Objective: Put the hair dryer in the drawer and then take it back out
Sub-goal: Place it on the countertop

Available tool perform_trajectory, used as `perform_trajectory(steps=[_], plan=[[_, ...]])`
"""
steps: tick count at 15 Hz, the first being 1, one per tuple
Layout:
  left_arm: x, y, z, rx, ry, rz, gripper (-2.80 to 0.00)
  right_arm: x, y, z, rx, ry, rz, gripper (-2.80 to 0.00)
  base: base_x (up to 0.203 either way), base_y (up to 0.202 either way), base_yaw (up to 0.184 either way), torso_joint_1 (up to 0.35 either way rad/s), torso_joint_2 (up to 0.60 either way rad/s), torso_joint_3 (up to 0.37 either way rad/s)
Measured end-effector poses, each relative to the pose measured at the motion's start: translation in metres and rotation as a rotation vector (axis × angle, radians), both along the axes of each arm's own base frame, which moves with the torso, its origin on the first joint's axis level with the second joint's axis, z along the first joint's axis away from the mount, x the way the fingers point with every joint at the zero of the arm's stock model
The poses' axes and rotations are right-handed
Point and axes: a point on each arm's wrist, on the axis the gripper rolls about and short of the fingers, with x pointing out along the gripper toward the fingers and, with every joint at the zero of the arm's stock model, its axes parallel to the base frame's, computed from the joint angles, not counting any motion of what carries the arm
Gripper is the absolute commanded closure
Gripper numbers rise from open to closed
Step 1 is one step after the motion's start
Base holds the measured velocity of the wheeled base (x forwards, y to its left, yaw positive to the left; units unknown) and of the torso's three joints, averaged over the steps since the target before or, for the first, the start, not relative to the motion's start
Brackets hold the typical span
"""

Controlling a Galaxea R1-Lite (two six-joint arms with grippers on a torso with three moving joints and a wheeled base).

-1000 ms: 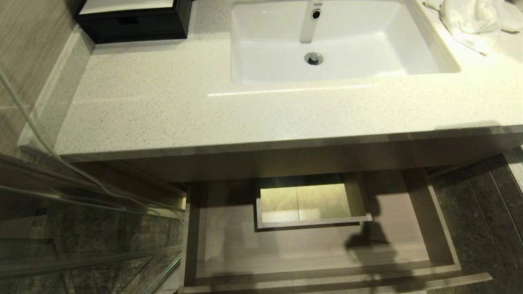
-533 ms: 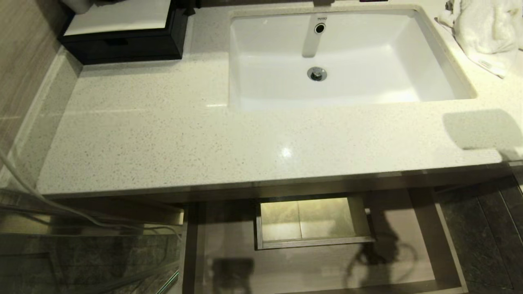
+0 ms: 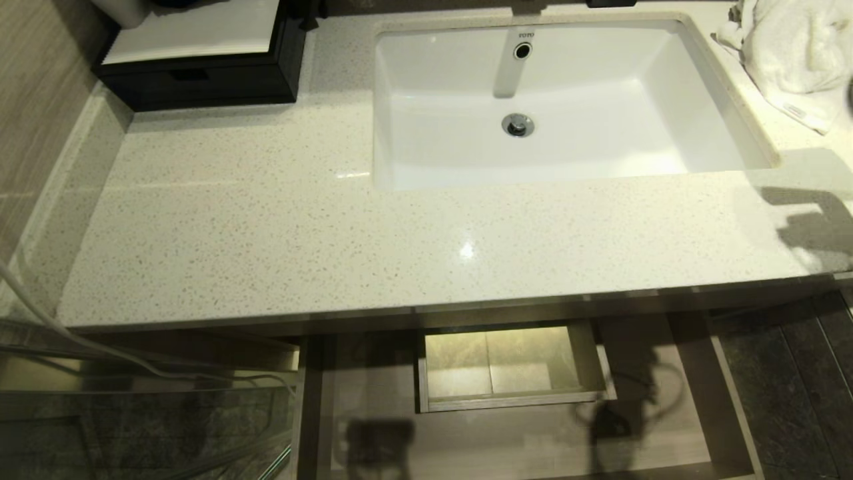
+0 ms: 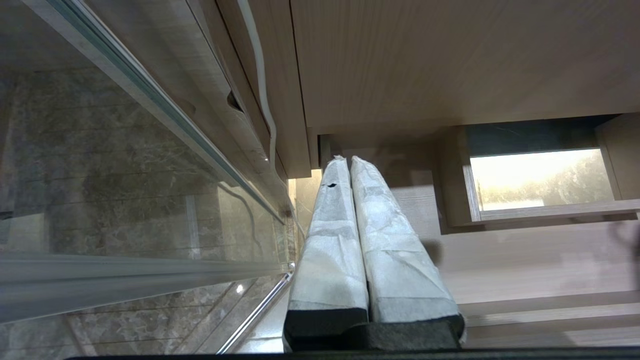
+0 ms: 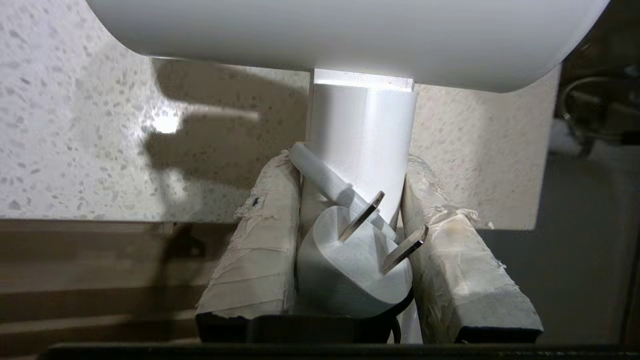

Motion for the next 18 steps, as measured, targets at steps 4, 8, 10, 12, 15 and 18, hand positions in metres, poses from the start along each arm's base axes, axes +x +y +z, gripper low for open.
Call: perform_trajectory(steps=[4, 8, 10, 12, 15, 18], plan=[[0.000, 0.000, 0.000, 0.000, 0.000, -0.001, 0.00, 0.041, -0.019, -0.010, 0.081, 0.150, 0.024, 0.00, 0.000, 0.000, 0.000, 0.000, 0.00, 0.000], [0.000, 0.000, 0.000, -0.001, 0.000, 0.000, 0.00, 0.087, -0.036, 0.002, 0.106, 0.135, 0.176, 0.00, 0.000, 0.000, 0.000, 0.000, 0.00, 0.000], [0.000, 0.000, 0.000, 0.000, 0.000, 0.000, 0.00, 0.104, -0.042, 0.000, 0.123, 0.144, 0.227, 0.00, 0.000, 0.000, 0.000, 0.000, 0.00, 0.000], [0.000, 0.000, 0.000, 0.000, 0.000, 0.000, 0.00, 0.118, -0.046, -0.002, 0.108, 0.151, 0.309, 0.00, 0.000, 0.000, 0.000, 0.000, 0.00, 0.000], [0.000, 0.000, 0.000, 0.000, 0.000, 0.000, 0.00, 0.135, -0.052, -0.005, 0.068, 0.156, 0.431, 0.00, 0.000, 0.000, 0.000, 0.000, 0.00, 0.000], [0.000, 0.000, 0.000, -0.001, 0.000, -0.001, 0.00, 0.142, -0.054, -0.010, 0.054, 0.160, 0.497, -2.80, 0.000, 0.000, 0.000, 0.000, 0.00, 0.000]])
